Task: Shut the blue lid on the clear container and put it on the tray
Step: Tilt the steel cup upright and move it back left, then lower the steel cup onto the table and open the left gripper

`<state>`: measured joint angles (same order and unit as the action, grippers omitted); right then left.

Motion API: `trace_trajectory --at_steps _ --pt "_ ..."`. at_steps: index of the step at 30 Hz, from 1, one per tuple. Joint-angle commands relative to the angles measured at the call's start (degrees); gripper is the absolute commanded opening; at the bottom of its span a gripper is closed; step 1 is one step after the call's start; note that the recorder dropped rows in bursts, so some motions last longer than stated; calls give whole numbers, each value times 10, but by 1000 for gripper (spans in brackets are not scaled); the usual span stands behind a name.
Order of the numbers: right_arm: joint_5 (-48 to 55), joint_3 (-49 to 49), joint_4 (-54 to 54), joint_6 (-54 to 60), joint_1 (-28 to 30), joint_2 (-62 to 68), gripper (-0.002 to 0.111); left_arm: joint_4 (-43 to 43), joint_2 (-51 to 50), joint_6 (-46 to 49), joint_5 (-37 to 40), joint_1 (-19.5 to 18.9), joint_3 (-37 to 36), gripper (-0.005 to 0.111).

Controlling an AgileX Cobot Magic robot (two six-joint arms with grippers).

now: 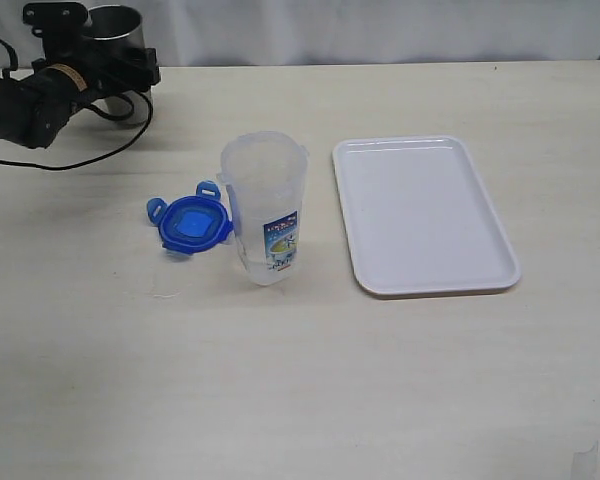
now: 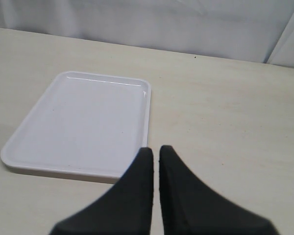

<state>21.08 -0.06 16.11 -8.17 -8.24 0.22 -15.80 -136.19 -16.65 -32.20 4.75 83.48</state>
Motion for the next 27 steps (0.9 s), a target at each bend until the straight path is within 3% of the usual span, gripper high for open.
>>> trace_trajectory --at_steps 1,27 --pt "1 1 -2 -1 1 -2 5 1 5 1 -29 0 7 0" --pt "1 1 -2 -1 1 -2 5 0 5 1 -1 0 7 0"
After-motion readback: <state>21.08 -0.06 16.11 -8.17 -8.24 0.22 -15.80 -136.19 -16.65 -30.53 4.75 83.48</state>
